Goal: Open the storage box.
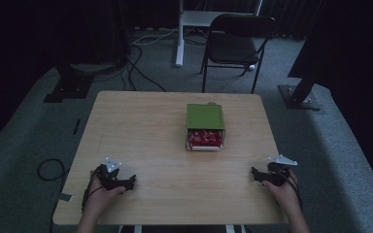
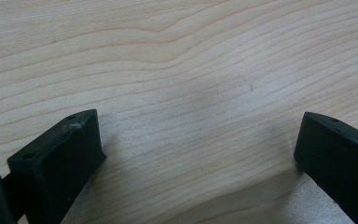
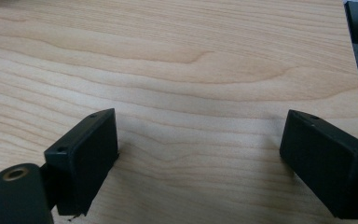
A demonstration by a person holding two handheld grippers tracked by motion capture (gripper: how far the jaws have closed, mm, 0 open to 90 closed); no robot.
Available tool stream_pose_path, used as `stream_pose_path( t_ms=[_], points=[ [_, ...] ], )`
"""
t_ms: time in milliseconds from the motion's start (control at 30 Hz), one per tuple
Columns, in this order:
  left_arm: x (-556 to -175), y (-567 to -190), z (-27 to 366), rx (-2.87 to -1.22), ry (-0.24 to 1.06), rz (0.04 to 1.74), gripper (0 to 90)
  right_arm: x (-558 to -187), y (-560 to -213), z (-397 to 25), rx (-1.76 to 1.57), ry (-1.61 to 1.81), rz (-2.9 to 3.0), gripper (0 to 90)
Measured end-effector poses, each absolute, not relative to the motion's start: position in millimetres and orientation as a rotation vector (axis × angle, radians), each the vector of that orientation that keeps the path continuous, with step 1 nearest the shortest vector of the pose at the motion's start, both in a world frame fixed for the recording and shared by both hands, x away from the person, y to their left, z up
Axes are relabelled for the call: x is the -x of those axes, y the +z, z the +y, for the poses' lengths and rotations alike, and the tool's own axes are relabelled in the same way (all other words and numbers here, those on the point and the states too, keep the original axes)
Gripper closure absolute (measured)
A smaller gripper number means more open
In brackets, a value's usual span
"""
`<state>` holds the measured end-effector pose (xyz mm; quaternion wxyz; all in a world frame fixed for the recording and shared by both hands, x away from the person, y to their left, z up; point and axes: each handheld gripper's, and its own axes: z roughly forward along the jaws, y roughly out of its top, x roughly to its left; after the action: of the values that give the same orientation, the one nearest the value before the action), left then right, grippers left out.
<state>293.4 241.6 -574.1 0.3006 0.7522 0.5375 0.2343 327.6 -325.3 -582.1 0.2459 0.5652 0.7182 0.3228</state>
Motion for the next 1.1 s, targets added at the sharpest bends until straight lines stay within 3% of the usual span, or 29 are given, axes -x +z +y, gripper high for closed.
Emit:
stream_pose_path(
  t_ms=[167, 467, 1100],
  points=[
    [-292.2, -573.9, 240.6, -2.0, 0.625, 1.43, 1.9, -327.6, -582.1, -325.2, -1.543, 0.881, 1.959, 10.8],
    [-289.8, -574.0, 218.9, -2.084, 0.569, 1.274, 1.9, -327.6, -582.1, -325.2, -1.542, 0.881, 1.959, 10.8],
    [-298.2, -557.5, 166.7, -2.202, 0.661, 1.005, 1.9, -327.7, -582.1, -325.3, -1.541, 0.881, 1.959, 10.8]
  ],
)
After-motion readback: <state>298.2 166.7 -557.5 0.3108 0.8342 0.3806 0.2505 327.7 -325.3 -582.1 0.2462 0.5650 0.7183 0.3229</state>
